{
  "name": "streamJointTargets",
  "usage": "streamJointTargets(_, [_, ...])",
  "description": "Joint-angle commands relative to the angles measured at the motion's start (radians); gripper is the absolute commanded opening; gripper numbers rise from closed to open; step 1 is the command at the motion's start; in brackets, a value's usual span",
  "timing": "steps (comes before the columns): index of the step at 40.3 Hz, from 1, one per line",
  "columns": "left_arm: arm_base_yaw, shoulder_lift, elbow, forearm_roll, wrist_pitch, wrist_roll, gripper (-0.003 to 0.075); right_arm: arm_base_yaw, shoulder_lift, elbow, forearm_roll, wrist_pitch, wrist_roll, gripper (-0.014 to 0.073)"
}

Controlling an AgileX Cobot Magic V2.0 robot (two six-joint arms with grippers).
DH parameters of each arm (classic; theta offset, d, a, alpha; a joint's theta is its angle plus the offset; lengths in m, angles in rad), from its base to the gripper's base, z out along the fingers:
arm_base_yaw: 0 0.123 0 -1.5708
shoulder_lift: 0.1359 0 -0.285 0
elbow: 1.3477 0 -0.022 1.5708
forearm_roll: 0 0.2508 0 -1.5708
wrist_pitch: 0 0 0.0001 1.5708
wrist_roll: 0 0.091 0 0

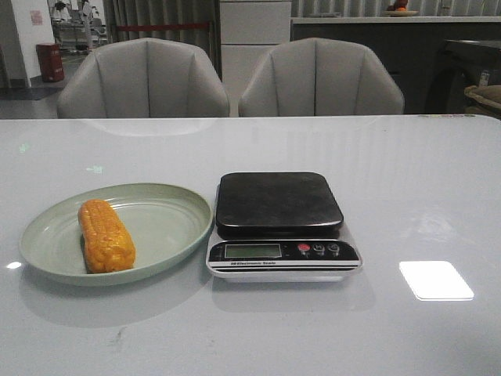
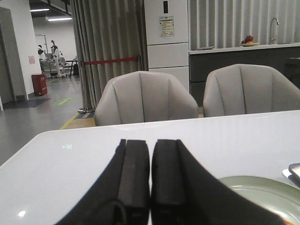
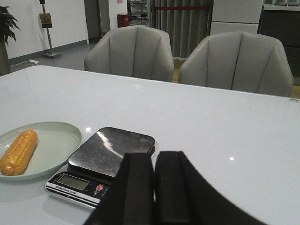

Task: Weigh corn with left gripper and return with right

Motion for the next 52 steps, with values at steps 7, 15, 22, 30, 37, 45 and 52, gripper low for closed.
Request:
streamJointTargets(7, [0.001, -0.021, -0.001, -0.002, -0.083, -0.015, 0.013, -0.004, 0.012, -0.027, 0.007, -0.081, -0.008, 0.0157])
streamJointTargets(15, [0.001, -0.021, -0.001, -0.002, -0.083, -0.015, 0.013, -0.004, 0.012, -0.027, 0.007, -0.081, -0.008, 0.0157])
streamJointTargets(22, [0.001, -0.021, -0.001, -0.002, -0.083, -0.015, 0.013, -0.004, 0.012, -0.027, 0.007, -0.081, -0.008, 0.0157])
streamJointTargets(30, [0.001, -0.021, -0.001, -0.002, -0.083, -0.015, 0.013, -0.004, 0.012, -0.027, 0.007, -0.081, -0.008, 0.0157])
streamJointTargets(37, [0.001, -0.021, -0.001, -0.002, -0.083, -0.015, 0.013, -0.006, 0.012, -0.022, 0.005, -0.083, -0.008, 0.0157])
streamJointTargets(45, [0.001, -0.021, -0.001, -0.002, -0.083, -0.015, 0.013, -0.102, 0.012, 0.037, -0.138, -0.119, 0.039, 0.0157])
streamJointTargets(52, [0.001, -0.021, -0.001, -0.002, -0.083, -0.015, 0.013, -0.2, -0.002, 0.102, -0.268, -0.198, 0.153, 0.0157])
